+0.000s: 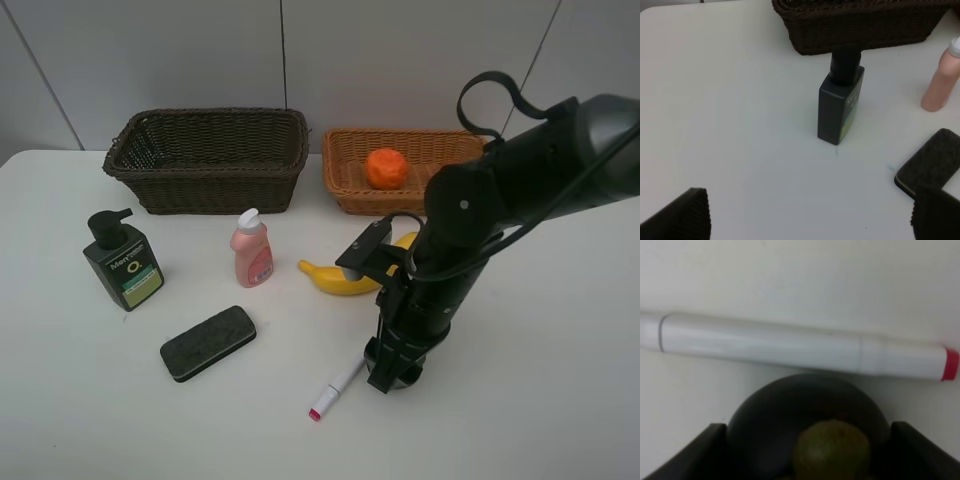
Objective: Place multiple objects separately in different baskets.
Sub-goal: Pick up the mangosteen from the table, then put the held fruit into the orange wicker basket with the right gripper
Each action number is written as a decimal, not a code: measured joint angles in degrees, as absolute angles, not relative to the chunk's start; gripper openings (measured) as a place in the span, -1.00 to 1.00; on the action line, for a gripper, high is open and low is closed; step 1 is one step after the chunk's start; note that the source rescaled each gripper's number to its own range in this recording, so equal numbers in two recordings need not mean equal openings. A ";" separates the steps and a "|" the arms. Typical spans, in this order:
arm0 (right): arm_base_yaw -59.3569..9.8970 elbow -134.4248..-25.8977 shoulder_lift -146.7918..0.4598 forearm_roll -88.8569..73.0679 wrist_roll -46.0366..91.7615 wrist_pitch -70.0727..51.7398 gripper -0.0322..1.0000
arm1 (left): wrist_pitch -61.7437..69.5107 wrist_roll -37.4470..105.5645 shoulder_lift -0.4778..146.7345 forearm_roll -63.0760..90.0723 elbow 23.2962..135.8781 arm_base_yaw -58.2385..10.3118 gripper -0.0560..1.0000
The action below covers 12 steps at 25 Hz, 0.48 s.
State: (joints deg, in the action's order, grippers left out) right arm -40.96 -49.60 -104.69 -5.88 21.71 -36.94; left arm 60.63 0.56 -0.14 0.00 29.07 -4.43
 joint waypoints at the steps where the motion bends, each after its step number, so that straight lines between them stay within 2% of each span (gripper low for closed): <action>1: -40.96 -49.60 -104.52 -5.88 21.71 -37.15 0.53 | 60.63 0.56 -0.14 0.00 29.07 -4.43 1.00; 6: -40.96 -52.84 -99.37 -3.55 19.29 -42.29 0.53 | 60.63 0.56 -0.14 0.00 29.07 -4.43 1.00; 12: -38.76 -66.83 -95.65 8.10 10.17 -51.61 0.53 | 60.63 0.56 -0.14 0.00 29.07 -4.43 1.00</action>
State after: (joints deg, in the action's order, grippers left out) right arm -38.76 -66.83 -95.65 8.10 10.17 -51.61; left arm 60.63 0.56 -0.14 0.00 29.07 -4.43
